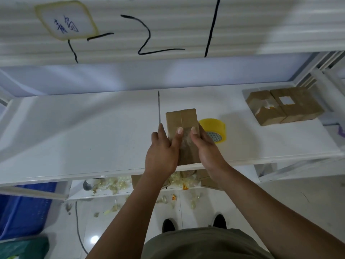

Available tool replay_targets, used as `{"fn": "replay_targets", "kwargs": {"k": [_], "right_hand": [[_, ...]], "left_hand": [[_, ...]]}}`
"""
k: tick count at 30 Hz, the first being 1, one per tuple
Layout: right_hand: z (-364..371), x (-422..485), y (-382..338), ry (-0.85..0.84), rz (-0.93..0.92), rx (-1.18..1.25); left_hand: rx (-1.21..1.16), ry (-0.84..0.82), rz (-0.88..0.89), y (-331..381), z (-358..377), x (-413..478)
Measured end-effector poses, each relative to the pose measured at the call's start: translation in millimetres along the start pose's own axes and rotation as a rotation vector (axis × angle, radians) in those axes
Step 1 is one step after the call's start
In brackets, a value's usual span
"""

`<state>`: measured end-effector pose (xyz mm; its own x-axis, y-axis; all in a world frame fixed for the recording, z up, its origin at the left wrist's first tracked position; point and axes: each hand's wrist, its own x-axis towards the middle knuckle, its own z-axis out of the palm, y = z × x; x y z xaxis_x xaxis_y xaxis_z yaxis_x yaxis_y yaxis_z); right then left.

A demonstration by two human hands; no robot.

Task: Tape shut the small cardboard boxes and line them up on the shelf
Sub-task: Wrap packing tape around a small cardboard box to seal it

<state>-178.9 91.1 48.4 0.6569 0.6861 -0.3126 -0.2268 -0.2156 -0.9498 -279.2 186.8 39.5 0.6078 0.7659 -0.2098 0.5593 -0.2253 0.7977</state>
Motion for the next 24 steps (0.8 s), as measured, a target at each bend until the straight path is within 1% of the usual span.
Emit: {"fn": "replay_targets", "kwargs": {"k": [1, 2, 4, 5, 6, 8, 9, 10, 11, 12, 14, 15, 17, 19, 21, 24], "right_hand": [[2, -3, 0, 0.038, -0.013, -0.012], [5, -7, 1, 0.057, -0.028, -0.011], [13, -16, 3, 0.045, -0.045, 0.056], [16, -20, 4, 0.037, -0.053, 0.095], [17, -24, 5, 0.042, -0.067, 0.120], [16, -32, 5, 0.084, -0.121, 0.149], [13, -34, 8, 0.105, -0.149, 0.139], [11, -36, 10, 0.108, -0.168, 0.114], [9, -39, 11, 0.083, -0.177, 0.087], [7, -42, 12, 0.030, -0.179, 0.082], [6, -47, 15, -0.076, -0.166, 0.105], [5, -48, 17, -0.100, -0.162, 0.109], [1, -50, 20, -0.075, -0.181, 0.073], [-3, -51, 21, -0.041, -0.198, -0.005], [-4, -52, 22, -0.043, -0.202, -0.049], [-3, -53, 20, -0.063, -0.204, -0.036]], "left_hand": [[0.021, 0.045, -0.009, 0, 2, -1], [-0.050, 0.103, -0.016, 2, 3, -3], [-0.237, 0.206, -0.036, 3, 6, -6], [-0.333, 0.200, -0.040, 2, 6, -7], [-0.461, 0.130, -0.028, -1, 6, -6], [-0.741, -0.174, 0.006, -7, 2, -2], [-0.823, -0.309, 0.021, -8, -3, -2], [-0.860, -0.402, 0.030, -9, -8, -4], [-0.864, -0.448, 0.021, -10, -10, -4], [-0.876, -0.454, -0.005, -11, -9, -5], [-0.900, -0.385, -0.078, -15, -6, -7], [-0.900, -0.331, -0.125, -16, -6, -10], [-0.890, -0.201, -0.199, -19, -7, -16], [-0.873, -0.071, -0.191, -25, -8, -21], [-0.857, 0.016, -0.150, -28, -8, -26], [-0.909, 0.006, -0.129, -22, -11, -41]]}}
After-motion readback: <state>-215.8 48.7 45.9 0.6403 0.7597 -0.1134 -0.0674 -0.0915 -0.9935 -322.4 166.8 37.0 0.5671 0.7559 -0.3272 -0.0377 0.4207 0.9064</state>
